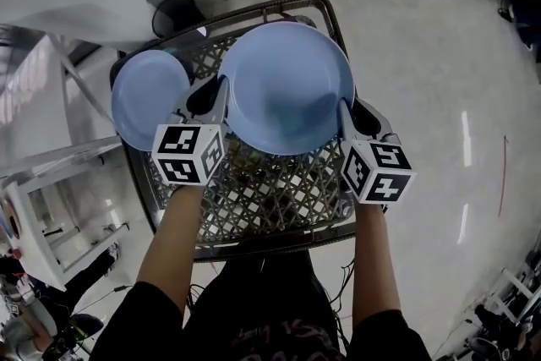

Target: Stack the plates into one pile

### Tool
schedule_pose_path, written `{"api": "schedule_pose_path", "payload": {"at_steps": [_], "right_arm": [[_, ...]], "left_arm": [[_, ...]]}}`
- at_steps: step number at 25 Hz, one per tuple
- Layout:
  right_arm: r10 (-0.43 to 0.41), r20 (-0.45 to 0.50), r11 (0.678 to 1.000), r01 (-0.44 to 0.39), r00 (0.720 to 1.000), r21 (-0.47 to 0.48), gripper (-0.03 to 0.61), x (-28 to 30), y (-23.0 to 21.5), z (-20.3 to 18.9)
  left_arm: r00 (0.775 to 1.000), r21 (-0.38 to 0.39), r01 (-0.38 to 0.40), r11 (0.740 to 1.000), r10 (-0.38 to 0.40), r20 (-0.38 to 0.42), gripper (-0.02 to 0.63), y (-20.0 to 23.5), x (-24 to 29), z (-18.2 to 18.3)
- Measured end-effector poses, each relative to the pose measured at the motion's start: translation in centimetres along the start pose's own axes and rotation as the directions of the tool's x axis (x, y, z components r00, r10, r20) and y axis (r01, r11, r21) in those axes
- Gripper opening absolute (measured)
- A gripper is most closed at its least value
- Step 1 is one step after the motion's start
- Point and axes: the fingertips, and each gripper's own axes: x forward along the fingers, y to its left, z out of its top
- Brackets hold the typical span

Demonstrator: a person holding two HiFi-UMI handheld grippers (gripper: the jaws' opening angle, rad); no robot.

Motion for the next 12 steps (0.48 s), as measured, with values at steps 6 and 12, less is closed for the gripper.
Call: {"api": "schedule_pose_path", "payload": {"at_steps": [6, 12], "right_arm": [[0.001, -0.041, 1.000, -0.002, 0.999, -0.026, 0.067, 1.6, -1.1, 0.1], [0.006, -0.086, 0.999, -0.010, 0.996, -0.040, 0.069, 4.0, -2.0, -0.5]], "left_arm": [[1.000, 0.002, -0.007, 1.000, 0.007, -0.024, 0.029, 0.2, 1.8, -0.1], [0.998, -0.014, -0.017, 1.000, 0.016, -0.053, 0.029, 1.0, 3.8, -1.0]]}}
